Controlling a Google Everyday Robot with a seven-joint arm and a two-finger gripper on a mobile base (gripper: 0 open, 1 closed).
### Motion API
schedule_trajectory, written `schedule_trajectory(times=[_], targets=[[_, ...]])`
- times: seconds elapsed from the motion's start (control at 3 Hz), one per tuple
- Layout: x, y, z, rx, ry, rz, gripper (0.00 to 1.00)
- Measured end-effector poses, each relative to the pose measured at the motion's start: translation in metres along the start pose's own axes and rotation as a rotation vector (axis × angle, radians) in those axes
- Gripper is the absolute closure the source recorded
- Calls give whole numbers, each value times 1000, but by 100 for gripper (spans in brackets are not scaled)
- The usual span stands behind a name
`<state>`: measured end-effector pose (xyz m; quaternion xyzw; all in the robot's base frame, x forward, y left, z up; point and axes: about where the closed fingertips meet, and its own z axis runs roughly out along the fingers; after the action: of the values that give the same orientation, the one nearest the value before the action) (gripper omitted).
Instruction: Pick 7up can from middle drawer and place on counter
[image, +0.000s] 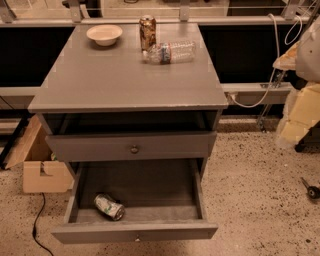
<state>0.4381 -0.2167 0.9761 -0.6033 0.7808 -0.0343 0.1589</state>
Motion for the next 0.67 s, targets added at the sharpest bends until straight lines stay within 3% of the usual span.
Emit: schedule_trajectory(times=[0.33,0.67], targets=[[0,0,0,0,0,0,0],[-3,4,27,-5,-25,31,0]])
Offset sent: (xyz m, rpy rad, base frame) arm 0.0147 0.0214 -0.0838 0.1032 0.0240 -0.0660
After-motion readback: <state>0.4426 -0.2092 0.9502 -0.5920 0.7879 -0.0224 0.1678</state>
